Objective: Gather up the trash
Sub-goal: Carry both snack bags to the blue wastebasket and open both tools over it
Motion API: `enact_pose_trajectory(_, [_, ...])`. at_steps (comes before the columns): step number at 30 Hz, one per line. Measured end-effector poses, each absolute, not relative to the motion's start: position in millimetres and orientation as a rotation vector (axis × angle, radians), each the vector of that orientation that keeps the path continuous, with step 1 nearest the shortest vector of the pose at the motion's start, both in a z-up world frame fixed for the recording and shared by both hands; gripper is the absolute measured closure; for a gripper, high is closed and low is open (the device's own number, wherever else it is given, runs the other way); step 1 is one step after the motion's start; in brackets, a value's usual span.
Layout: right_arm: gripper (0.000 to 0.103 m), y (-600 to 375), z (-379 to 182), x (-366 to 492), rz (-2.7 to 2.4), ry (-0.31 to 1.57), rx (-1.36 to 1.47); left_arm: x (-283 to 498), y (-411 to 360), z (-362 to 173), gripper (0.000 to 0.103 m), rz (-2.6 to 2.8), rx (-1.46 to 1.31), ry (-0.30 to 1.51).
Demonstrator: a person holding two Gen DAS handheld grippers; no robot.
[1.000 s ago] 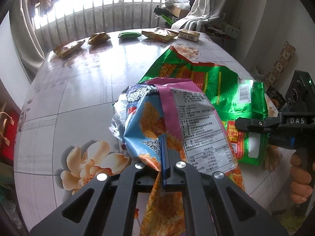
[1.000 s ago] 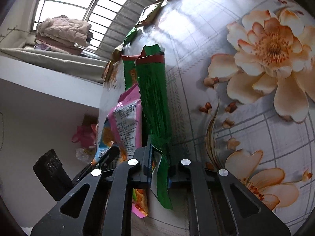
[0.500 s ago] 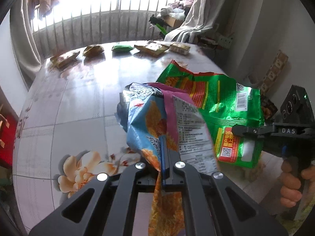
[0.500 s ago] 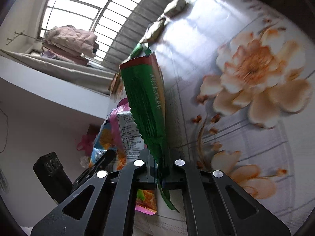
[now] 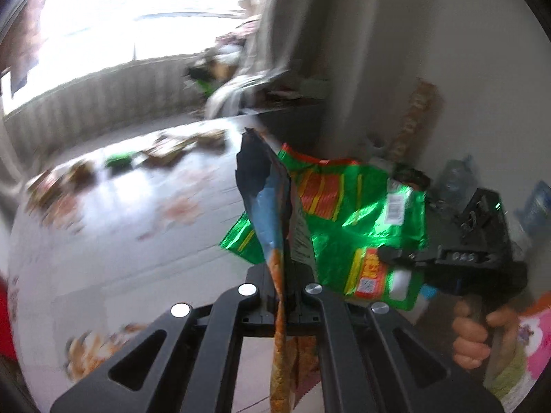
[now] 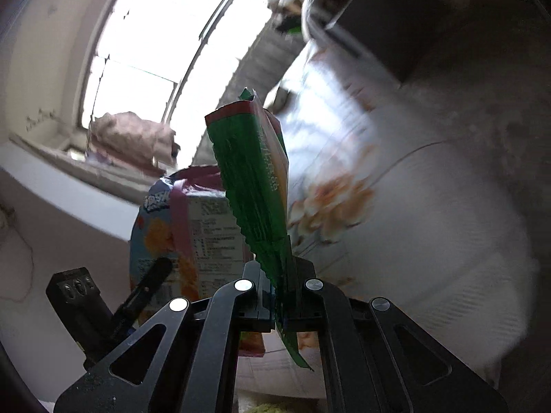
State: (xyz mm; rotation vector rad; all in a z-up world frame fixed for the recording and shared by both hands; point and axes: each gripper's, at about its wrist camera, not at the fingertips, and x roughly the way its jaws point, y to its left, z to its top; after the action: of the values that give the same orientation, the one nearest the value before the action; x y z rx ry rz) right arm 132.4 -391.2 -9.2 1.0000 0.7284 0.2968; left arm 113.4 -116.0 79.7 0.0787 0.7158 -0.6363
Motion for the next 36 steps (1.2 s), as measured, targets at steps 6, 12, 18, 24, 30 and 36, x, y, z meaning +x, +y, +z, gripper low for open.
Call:
enact_pose_trajectory(6, [0.102,-471,-34,52,0.166,0.571,1.187,112,-211,90,0.103,-0.881,0.126,0.749])
enact_pose_trajectory(12, [0.101,-552,-71,-24,-0.042,0.480,1.323,118,-339,58,0.103,-1.075,0.131,0.912])
enact_pose_trajectory(18, [0.101,-616,-113,-63,-0.248,0.497,1.348,119,-462,0,0.103,-1.114,0.220,1.057])
enact_pose_trajectory(24, [0.099,-659,-172,-41,-0.360,0.624,1.315,133,-545,-59,0.103,-1.076,0.252,1.176])
enact_pose_trajectory(30, [0.071,-692,-248,-16,-0.476,0.835,1.259,139,-587,-119,0.102,-1.004,0.265,1.259])
enact_pose_trajectory(36, [0.039,-708,-257,-43,-0.570,0.822,1.242,150,-602,-158,0.102,-0.959,0.193,1.356])
